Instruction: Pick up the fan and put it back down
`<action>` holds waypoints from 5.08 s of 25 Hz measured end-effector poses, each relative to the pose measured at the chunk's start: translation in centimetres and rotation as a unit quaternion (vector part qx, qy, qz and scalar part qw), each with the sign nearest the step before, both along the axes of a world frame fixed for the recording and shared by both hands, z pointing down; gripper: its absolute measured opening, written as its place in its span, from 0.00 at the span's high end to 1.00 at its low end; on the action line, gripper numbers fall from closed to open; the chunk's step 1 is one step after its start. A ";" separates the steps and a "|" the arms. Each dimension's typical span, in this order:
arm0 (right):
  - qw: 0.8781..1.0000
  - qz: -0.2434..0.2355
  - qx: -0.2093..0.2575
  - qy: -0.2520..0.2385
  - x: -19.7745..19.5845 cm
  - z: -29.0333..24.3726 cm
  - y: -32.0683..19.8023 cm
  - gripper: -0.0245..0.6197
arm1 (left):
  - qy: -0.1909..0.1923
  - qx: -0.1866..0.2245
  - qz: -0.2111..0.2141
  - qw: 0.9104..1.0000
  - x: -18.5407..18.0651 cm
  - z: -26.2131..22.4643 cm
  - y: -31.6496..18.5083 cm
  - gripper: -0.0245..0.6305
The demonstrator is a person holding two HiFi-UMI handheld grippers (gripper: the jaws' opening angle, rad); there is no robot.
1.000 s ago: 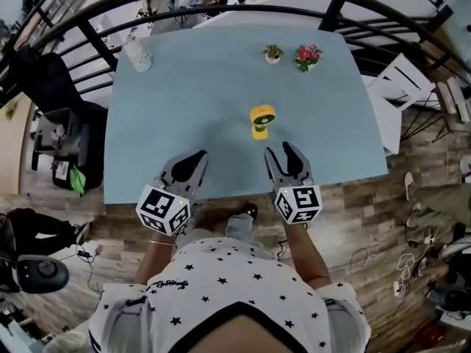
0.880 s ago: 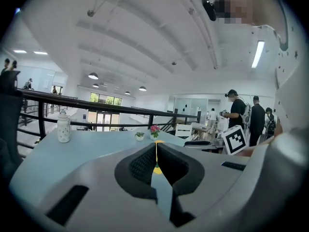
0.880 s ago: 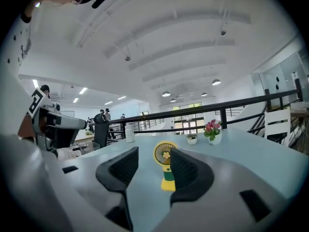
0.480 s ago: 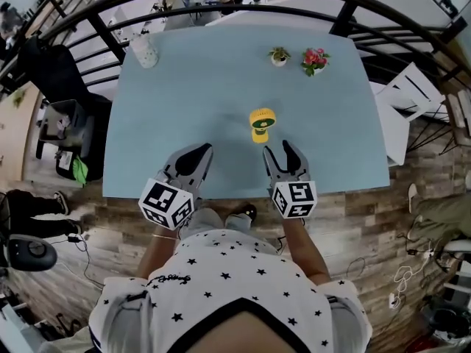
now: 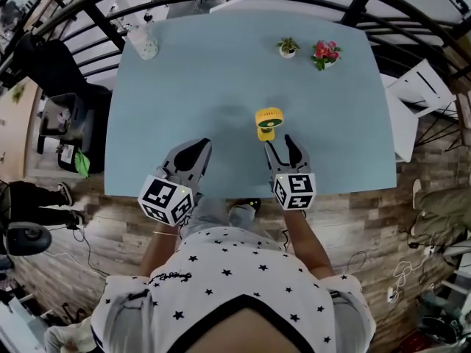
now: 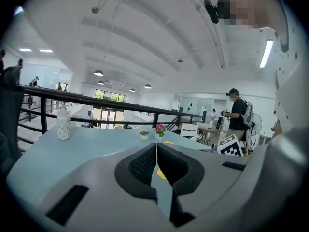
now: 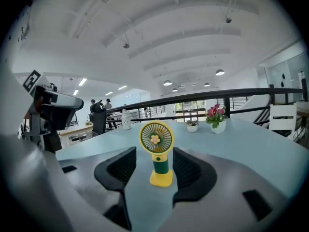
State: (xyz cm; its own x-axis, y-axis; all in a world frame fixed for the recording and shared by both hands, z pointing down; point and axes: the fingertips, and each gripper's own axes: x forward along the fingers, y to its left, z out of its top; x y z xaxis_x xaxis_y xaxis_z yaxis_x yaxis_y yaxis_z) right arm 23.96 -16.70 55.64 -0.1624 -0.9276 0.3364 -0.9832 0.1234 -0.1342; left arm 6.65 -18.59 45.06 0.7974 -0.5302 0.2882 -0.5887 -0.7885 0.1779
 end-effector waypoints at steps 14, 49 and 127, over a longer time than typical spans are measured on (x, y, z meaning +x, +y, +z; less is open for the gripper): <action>0.999 0.021 -0.047 0.011 -0.4 4.4 -4.5 0.60 | -0.013 -0.016 -0.005 1.000 -0.9 1.0 -4.8 0.92; 0.996 0.043 -0.048 0.068 -0.2 6.3 -9.2 0.72 | -0.037 -0.027 -0.018 0.999 -4.2 1.4 -8.9 0.92; 0.989 -0.047 0.143 0.016 -1.3 -15.8 2.7 0.71 | 0.011 0.007 -0.016 1.000 -0.9 -1.8 2.2 0.92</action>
